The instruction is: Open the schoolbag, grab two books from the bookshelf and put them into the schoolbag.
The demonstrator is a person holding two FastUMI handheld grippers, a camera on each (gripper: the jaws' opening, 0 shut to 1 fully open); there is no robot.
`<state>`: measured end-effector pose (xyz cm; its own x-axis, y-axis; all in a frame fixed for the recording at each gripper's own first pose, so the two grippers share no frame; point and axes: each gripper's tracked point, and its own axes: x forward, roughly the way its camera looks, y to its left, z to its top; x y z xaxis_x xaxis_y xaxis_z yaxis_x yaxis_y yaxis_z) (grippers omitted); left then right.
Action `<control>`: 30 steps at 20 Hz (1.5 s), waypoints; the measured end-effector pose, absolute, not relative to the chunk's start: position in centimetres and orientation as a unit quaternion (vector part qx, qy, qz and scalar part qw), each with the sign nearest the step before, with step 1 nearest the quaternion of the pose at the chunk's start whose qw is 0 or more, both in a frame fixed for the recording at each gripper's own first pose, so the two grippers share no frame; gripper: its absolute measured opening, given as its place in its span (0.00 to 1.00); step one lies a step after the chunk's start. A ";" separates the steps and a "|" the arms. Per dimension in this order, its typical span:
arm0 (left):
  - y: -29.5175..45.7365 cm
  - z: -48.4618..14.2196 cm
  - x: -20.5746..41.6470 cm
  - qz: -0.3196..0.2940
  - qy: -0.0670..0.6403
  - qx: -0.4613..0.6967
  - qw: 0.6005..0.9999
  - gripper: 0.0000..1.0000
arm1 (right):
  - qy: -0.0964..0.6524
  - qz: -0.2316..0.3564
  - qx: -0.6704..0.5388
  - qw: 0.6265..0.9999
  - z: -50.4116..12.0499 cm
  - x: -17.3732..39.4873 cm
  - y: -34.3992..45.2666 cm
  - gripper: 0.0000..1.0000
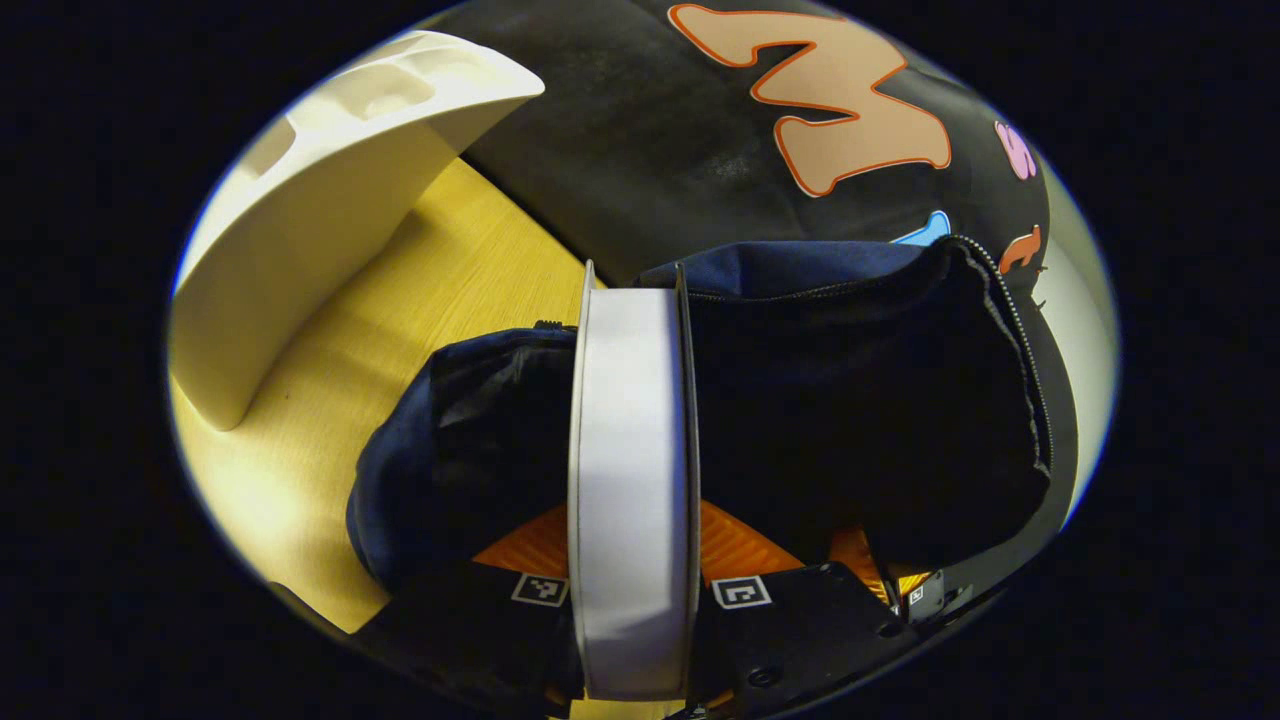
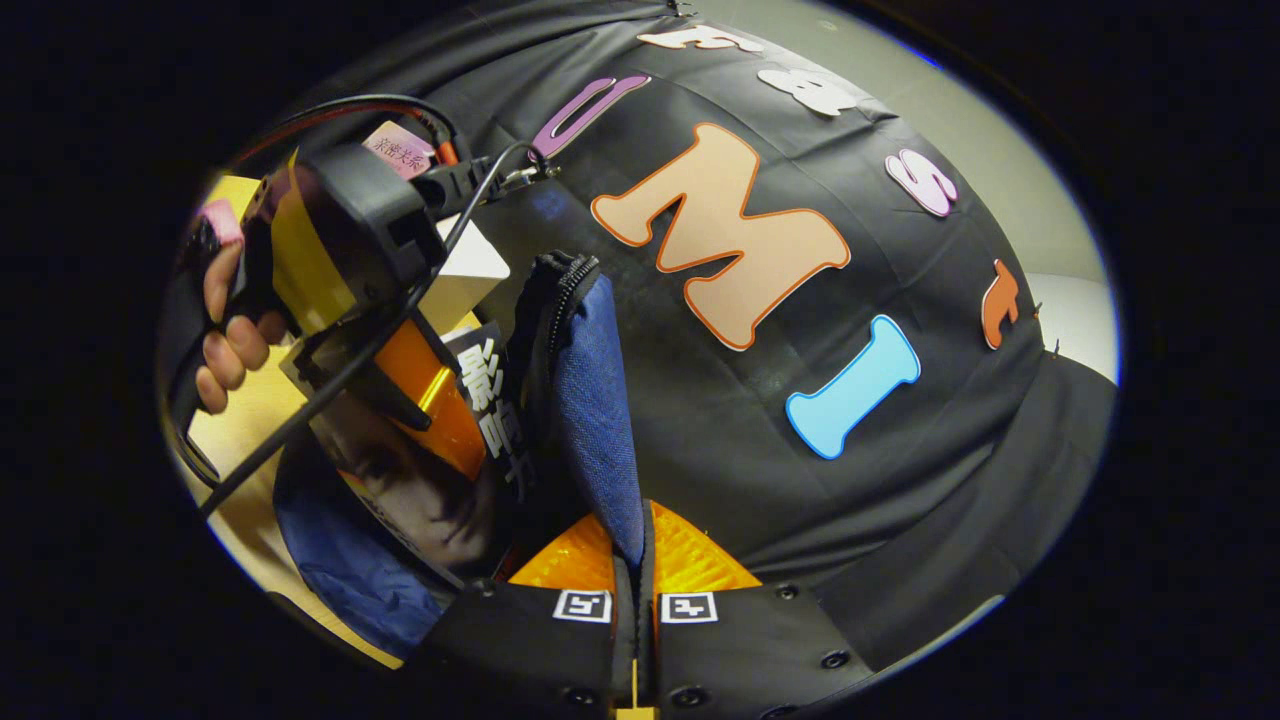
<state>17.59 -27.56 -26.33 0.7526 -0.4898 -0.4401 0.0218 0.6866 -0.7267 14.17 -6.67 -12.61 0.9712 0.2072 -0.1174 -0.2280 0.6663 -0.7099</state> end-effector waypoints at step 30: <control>-23.7 -26.7 11.9 -0.141 0.367 -0.167 0.904 0.92 | 0.021 0.115 -0.372 0.921 -13.2 14.6 -6.9 0.01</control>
<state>11.85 -23.73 -26.70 0.6907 -0.3780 -0.6165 0.1326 0.9042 -0.4059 14.59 -6.91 -13.23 0.9727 0.1956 -0.1247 -0.2273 0.6966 -0.6805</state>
